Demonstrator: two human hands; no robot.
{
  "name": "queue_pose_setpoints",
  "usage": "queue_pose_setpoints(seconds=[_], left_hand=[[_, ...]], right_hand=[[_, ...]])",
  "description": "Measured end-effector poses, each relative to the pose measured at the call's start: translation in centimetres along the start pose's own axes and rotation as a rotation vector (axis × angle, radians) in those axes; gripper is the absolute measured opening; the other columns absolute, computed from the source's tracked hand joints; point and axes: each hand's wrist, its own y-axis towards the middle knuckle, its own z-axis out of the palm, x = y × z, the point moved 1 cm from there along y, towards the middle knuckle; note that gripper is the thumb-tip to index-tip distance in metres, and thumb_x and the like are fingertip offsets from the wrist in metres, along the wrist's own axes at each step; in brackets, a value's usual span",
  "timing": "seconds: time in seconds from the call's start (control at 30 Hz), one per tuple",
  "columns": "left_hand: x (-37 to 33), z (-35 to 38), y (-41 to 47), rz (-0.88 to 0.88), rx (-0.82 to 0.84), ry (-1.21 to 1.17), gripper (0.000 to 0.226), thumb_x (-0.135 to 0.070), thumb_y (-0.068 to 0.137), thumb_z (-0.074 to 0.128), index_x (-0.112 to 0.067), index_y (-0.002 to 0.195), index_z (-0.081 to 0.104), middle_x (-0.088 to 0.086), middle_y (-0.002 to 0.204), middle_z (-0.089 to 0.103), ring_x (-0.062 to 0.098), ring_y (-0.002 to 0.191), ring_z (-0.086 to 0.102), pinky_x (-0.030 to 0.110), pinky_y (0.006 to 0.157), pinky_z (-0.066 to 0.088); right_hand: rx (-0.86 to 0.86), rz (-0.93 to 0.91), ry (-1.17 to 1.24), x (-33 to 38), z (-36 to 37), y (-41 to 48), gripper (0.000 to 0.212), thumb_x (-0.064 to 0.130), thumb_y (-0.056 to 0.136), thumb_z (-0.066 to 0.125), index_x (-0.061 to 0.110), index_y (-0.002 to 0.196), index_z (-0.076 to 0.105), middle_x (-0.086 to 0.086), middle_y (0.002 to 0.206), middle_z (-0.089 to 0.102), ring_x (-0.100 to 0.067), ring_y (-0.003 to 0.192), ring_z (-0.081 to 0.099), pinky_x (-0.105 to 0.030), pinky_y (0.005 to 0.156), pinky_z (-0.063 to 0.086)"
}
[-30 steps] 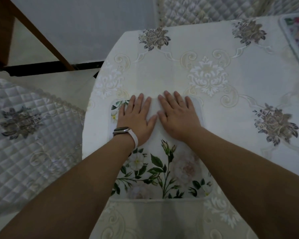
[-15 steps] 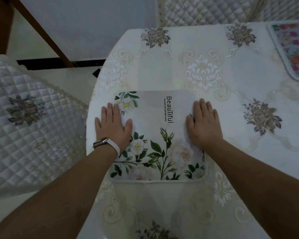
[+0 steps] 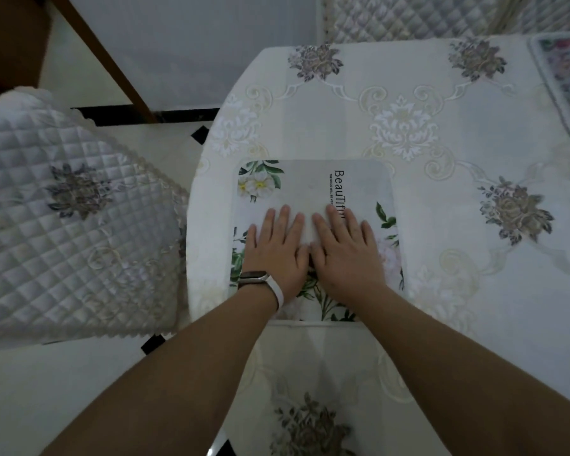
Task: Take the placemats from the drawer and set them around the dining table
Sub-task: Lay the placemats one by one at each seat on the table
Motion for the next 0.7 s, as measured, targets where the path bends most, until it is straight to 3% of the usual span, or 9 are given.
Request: queue_pose_setpoints(seconds=[0.13,0.33,0.5,0.63,0.7], left_hand=[[1.8,0.2,-3.3,-0.101,-0.036,-0.017,0.067,-0.054,0.096,0.017,-0.024,0.154,0.002,0.000,0.162,-0.003,0.020,0.148,-0.007,0.044,0.118,0.000],[3.7,0.8,-7.2,-0.205,-0.061,-0.035,0.075,-0.055,0.092,0.015,-0.014,0.154,0.005,0.006,0.162,0.002,0.027,0.148,0.000,0.047,0.118,0.005],[1.5,1.1,-7.3,-0.039,-0.048,-0.019,0.071,-0.052,0.094,0.023,-0.016,0.154,0.009,0.008,0.161,0.004,0.027,0.148,0.000,0.048,0.118,0.004],[-1.0,2.0,-7.5,0.043,-0.022,-0.029,0.062,-0.046,0.096,0.012,-0.023,0.153,0.009,0.002,0.162,0.003,0.023,0.148,-0.006,0.047,0.118,-0.004],[-0.7,2.1,-7.5,0.060,-0.038,-0.016,0.060,-0.045,0.097,0.016,-0.023,0.153,0.015,0.002,0.161,0.008,0.023,0.148,-0.001,0.047,0.117,-0.001]], right_hand=[[-0.005,0.136,0.012,-2.4,-0.5,-1.2,0.065,0.050,0.099,0.013,0.021,0.157,0.002,-0.006,0.165,-0.004,-0.024,0.151,-0.006,-0.042,0.121,-0.004],[-0.053,0.297,0.071,-3.5,-0.5,-4.2,0.068,0.047,0.100,0.019,0.008,0.155,0.008,-0.017,0.164,0.003,-0.029,0.151,0.000,-0.043,0.122,0.005],[0.011,0.180,0.045,0.4,0.4,-6.3,0.063,0.046,0.100,0.013,0.019,0.157,0.006,-0.009,0.164,-0.003,-0.027,0.151,-0.008,-0.045,0.122,-0.002],[0.040,0.087,0.005,2.9,1.6,-6.9,0.062,0.044,0.097,0.008,0.026,0.156,0.012,-0.005,0.165,0.005,-0.028,0.151,0.000,-0.049,0.121,0.003],[0.031,0.078,-0.004,2.6,1.8,-6.8,0.060,0.044,0.098,0.011,0.027,0.156,0.015,-0.005,0.165,0.008,-0.027,0.151,0.003,-0.048,0.121,0.004]])
